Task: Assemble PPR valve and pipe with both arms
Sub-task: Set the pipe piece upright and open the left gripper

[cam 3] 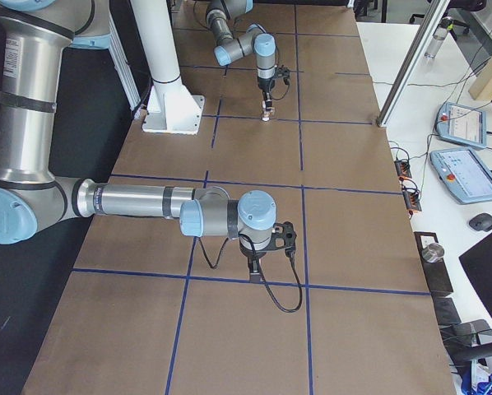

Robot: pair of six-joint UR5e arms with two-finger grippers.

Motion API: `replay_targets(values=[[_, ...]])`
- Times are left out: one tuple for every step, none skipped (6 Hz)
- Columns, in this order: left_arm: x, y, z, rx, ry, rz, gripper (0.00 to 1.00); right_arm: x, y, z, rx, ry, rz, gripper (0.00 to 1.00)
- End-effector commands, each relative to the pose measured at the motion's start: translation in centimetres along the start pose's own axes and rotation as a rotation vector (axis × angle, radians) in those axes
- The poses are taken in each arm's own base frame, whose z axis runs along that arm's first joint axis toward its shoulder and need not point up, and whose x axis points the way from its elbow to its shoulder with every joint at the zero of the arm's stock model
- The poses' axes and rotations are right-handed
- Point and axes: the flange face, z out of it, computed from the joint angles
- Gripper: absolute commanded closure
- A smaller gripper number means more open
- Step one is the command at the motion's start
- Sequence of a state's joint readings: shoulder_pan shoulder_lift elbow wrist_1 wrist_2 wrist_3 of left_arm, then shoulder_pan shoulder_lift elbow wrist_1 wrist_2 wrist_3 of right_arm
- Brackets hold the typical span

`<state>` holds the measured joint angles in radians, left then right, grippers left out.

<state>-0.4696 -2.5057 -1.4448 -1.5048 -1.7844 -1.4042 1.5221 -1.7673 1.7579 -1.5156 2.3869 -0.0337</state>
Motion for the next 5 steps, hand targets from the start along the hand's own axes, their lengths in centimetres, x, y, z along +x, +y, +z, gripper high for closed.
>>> replay_targets(values=[[-0.4, -0.3, 0.4, 0.031, 0.011, 0.004, 0.00, 0.0, 0.0, 0.0, 0.000, 0.000, 0.000, 0.00], [-0.3, -0.2, -0.2, 0.032, 0.023, 0.009, 0.00, 0.0, 0.0, 0.0, 0.001, 0.000, 0.001, 0.00], [-0.1, 0.1, -3.5, 0.041, 0.077, 0.018, 0.00, 0.0, 0.0, 0.0, 0.001, 0.002, 0.001, 0.00], [-1.5, 0.1, -5.2, 0.049, 0.098, 0.037, 0.00, 0.1, 0.0, 0.1, -0.001, 0.001, 0.001, 0.00], [-5.7, 0.4, -5.5, 0.033, 0.108, 0.088, 0.00, 0.1, 0.0, 0.1, -0.001, 0.001, 0.001, 0.00]])
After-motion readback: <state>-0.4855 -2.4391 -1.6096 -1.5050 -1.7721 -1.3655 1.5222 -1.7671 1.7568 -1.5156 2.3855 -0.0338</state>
